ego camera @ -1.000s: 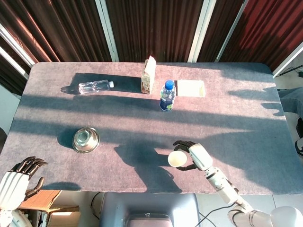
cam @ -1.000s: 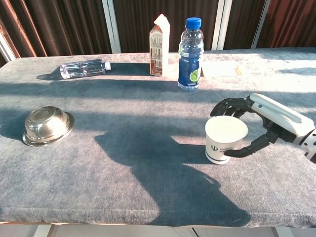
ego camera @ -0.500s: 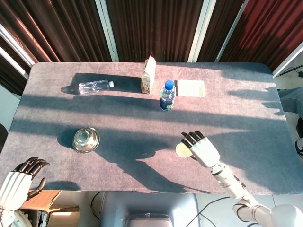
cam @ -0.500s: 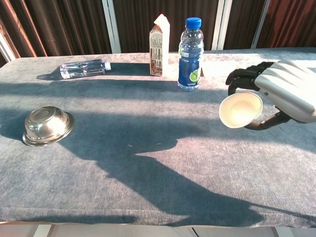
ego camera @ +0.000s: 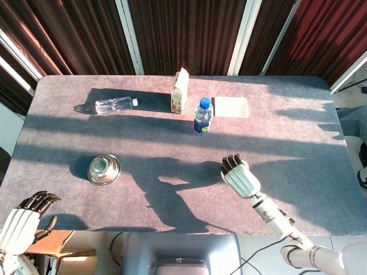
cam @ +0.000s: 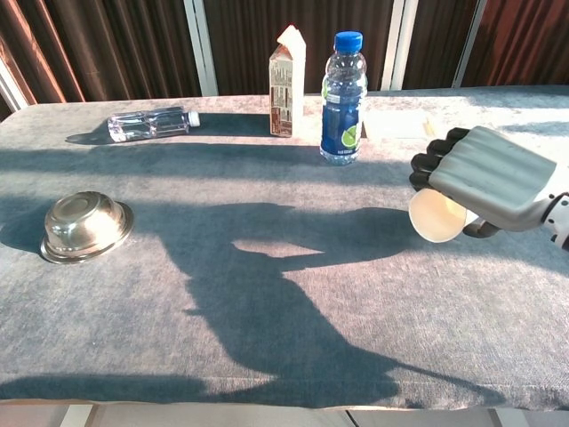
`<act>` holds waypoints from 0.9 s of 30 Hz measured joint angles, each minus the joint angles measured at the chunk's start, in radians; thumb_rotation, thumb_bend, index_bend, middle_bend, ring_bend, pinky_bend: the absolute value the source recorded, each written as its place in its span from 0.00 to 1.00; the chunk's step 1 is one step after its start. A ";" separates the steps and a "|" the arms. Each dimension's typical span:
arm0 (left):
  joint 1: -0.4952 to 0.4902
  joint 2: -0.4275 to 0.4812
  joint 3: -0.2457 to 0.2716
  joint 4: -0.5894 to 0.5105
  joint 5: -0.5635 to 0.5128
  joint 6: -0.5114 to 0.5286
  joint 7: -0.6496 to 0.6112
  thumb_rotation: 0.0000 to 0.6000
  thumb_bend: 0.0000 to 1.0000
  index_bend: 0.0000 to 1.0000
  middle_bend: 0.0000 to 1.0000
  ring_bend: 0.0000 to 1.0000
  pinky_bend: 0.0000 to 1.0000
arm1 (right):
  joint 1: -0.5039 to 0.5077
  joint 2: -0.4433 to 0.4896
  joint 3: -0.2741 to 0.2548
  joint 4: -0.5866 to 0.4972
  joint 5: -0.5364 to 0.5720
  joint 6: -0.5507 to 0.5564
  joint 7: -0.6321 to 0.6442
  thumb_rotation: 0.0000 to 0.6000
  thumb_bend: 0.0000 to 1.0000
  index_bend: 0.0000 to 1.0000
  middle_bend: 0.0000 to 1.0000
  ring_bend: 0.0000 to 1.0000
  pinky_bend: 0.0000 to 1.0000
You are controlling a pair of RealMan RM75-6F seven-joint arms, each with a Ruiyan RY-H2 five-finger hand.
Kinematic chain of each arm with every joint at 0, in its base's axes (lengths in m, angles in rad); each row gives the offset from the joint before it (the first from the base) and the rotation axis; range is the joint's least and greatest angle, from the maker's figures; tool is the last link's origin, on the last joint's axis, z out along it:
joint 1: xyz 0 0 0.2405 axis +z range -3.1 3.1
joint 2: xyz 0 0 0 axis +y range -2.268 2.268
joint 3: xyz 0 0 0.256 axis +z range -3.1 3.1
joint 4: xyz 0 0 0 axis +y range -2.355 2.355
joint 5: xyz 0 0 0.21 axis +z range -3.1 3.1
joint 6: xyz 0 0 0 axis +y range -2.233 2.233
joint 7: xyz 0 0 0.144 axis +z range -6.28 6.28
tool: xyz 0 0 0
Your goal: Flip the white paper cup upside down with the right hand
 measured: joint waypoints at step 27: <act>-0.006 -0.002 0.008 -0.003 0.011 -0.012 0.011 1.00 0.42 0.34 0.29 0.21 0.40 | 0.043 0.053 -0.015 0.051 0.086 -0.144 0.529 1.00 0.21 0.35 0.25 0.20 0.32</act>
